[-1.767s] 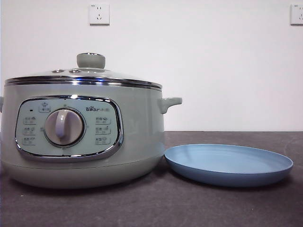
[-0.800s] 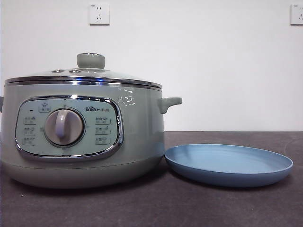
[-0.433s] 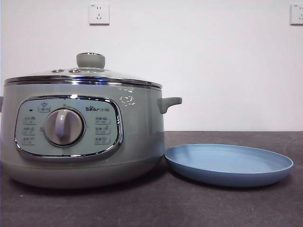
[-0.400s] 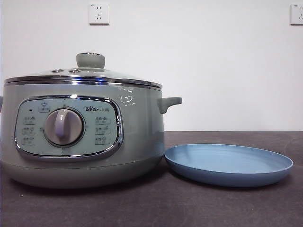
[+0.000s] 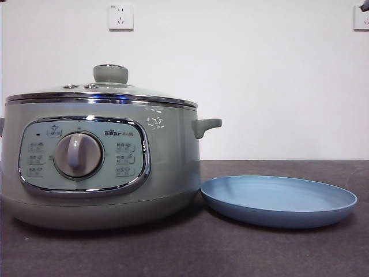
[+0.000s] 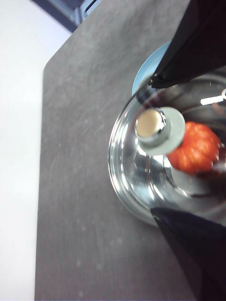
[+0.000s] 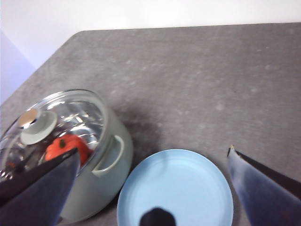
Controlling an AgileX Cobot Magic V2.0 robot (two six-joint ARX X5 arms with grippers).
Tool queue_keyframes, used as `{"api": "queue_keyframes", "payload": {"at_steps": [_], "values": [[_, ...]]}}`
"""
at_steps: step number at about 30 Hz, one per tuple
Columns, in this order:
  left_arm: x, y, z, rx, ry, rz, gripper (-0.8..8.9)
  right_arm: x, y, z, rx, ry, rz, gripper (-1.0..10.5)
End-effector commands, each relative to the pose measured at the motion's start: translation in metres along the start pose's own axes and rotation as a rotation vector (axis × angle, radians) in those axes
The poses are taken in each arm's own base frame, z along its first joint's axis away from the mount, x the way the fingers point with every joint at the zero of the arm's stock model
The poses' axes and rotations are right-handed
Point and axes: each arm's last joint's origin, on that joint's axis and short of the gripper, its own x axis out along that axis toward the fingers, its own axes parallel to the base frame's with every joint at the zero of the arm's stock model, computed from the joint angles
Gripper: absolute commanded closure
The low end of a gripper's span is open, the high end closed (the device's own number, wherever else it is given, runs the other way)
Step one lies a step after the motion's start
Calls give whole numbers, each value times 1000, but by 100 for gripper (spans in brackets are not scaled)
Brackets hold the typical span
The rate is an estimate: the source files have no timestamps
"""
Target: Take the pumpkin out from the steamer,put the pumpkin in the blue plate,close the lid
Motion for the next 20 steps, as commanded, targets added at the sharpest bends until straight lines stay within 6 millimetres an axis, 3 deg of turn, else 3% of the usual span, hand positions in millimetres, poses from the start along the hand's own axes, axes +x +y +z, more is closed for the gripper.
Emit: {"api": "queue_keyframes", "payload": {"at_steps": [1,9,20], "values": [[13,-6,10,14,50,-48,413,1,2,0,-10,0,10,352],[66,-27,25,122,243,-63,409,1,2,-3,3,28,10,352],[131,-38,-1,234,429,59,409,1,2,-4,11,44,9,352]]}}
